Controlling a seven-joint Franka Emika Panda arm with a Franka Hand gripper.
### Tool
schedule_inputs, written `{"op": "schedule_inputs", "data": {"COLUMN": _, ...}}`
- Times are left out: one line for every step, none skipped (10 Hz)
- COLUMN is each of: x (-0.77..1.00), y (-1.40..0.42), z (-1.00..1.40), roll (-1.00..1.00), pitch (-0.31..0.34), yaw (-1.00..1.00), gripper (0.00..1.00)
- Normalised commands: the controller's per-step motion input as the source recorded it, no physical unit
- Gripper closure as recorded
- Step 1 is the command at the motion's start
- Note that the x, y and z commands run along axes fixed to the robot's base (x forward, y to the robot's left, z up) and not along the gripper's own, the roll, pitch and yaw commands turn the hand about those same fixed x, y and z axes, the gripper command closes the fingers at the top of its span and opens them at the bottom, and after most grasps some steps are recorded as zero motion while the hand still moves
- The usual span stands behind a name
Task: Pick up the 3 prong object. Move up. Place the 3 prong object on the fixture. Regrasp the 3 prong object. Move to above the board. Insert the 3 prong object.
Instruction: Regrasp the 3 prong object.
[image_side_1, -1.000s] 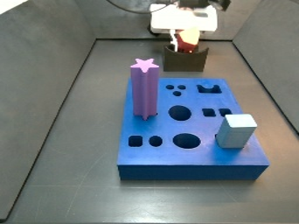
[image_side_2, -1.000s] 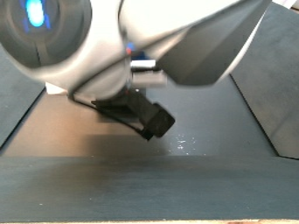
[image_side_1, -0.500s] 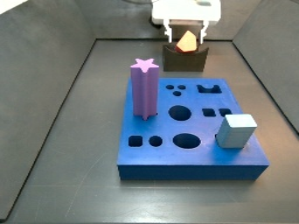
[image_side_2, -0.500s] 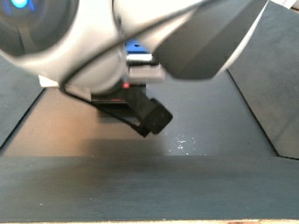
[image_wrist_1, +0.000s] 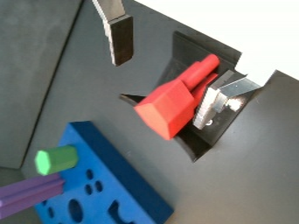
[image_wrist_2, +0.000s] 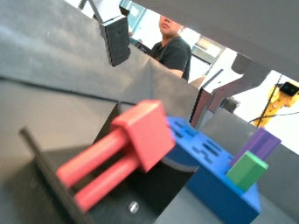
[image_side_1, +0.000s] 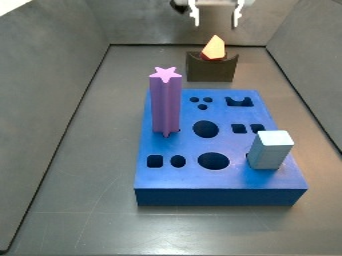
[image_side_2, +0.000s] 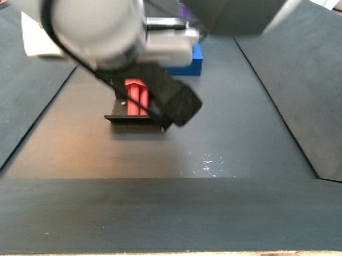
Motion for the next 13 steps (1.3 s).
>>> {"op": "schedule_inputs", "data": {"x": -0.10, "y": -1.00, "z": 0.92, "roll": 1.00, "pitch": 0.065, "yaw": 0.03, "gripper": 0.00}}
{"op": "schedule_inputs", "data": {"x": -0.09, "y": -1.00, "z": 0.85, "roll": 1.00, "pitch": 0.063, "yaw": 0.03, "gripper": 0.00}}
{"op": "schedule_inputs", "data": {"x": -0.10, "y": -1.00, "z": 0.83, "roll": 1.00, "pitch": 0.057, "yaw": 0.03, "gripper": 0.00}}
{"op": "schedule_inputs", "data": {"x": -0.14, "y": -1.00, "z": 0.75, "roll": 1.00, "pitch": 0.045, "yaw": 0.02, "gripper": 0.00}}
{"op": "schedule_inputs", "data": {"x": -0.11, "y": -0.86, "z": 0.53, "roll": 1.00, "pitch": 0.041, "yaw": 0.02, "gripper": 0.00}}
{"op": "schedule_inputs", "data": {"x": -0.08, "y": -0.68, "z": 0.30, "roll": 1.00, "pitch": 0.041, "yaw": 0.02, "gripper": 0.00}}
{"op": "schedule_inputs", "data": {"x": -0.05, "y": -0.56, "z": 0.16, "roll": 1.00, "pitch": 0.040, "yaw": 0.02, "gripper": 0.00}}
{"op": "schedule_inputs", "data": {"x": -0.02, "y": -0.23, "z": 0.06, "roll": 1.00, "pitch": 0.039, "yaw": 0.02, "gripper": 0.00}}
{"op": "schedule_inputs", "data": {"x": -0.02, "y": -0.09, "z": 0.06, "roll": 1.00, "pitch": 0.038, "yaw": 0.02, "gripper": 0.00}}
{"op": "schedule_inputs", "data": {"x": -0.03, "y": -0.03, "z": 0.03, "roll": 1.00, "pitch": 0.035, "yaw": 0.02, "gripper": 0.00}}
{"op": "schedule_inputs", "data": {"x": -0.02, "y": -0.04, "z": 0.01, "roll": 1.00, "pitch": 0.031, "yaw": 0.02, "gripper": 0.00}}
{"op": "schedule_inputs", "data": {"x": -0.03, "y": -0.04, "z": 0.01, "roll": 1.00, "pitch": 0.026, "yaw": 0.02, "gripper": 0.00}}
{"op": "schedule_inputs", "data": {"x": -0.03, "y": -0.03, "z": 0.02, "roll": 1.00, "pitch": 0.023, "yaw": 0.03, "gripper": 0.00}}
